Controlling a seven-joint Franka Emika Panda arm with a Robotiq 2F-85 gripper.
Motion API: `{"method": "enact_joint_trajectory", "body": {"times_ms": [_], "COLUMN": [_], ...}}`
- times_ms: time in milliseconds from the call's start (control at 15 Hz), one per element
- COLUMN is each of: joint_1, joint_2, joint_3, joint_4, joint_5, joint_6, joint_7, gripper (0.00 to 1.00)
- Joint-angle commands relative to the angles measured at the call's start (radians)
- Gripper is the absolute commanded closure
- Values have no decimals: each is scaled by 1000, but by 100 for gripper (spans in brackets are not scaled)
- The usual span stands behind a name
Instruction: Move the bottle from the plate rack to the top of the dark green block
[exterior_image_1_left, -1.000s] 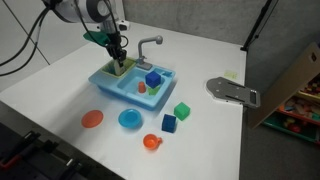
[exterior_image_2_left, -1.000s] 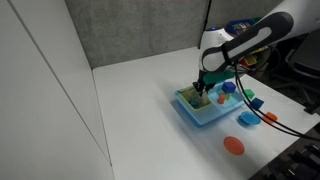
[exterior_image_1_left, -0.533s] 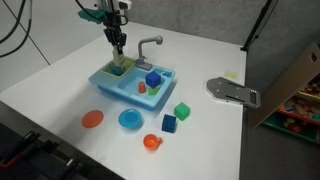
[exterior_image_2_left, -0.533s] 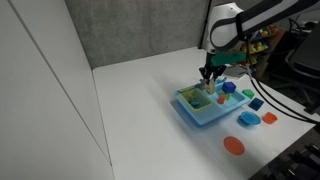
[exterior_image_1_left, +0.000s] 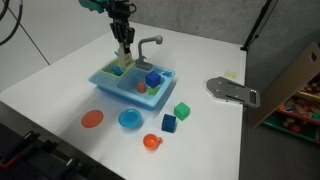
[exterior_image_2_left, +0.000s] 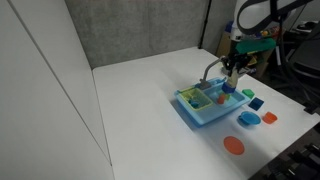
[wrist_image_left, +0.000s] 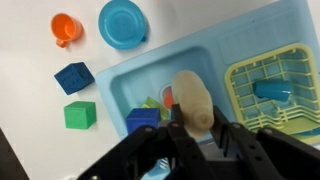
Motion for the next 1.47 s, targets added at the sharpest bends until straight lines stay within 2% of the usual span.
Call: {"method": "enact_joint_trajectory", "body": {"times_ms": [0,400,867,933,1267,1333,1400], "joint_1": [-59,-156,-238,-222,-229,-229,-235], "joint_2": [-46,11,65,56,61,61,68], "joint_3": [-28,-78,-89,-97,-97,-97,-94], "joint_4": [-42,-5,6,-14,-10,-10,0], "joint_5": [-6,15,126,93,109,109,117], "joint_6": [-9,15,99,97,102,102,94], "joint_7": [7,19,-2,1,1,1,-6], "gripper": [90,91,92,68,68,92,92]}}
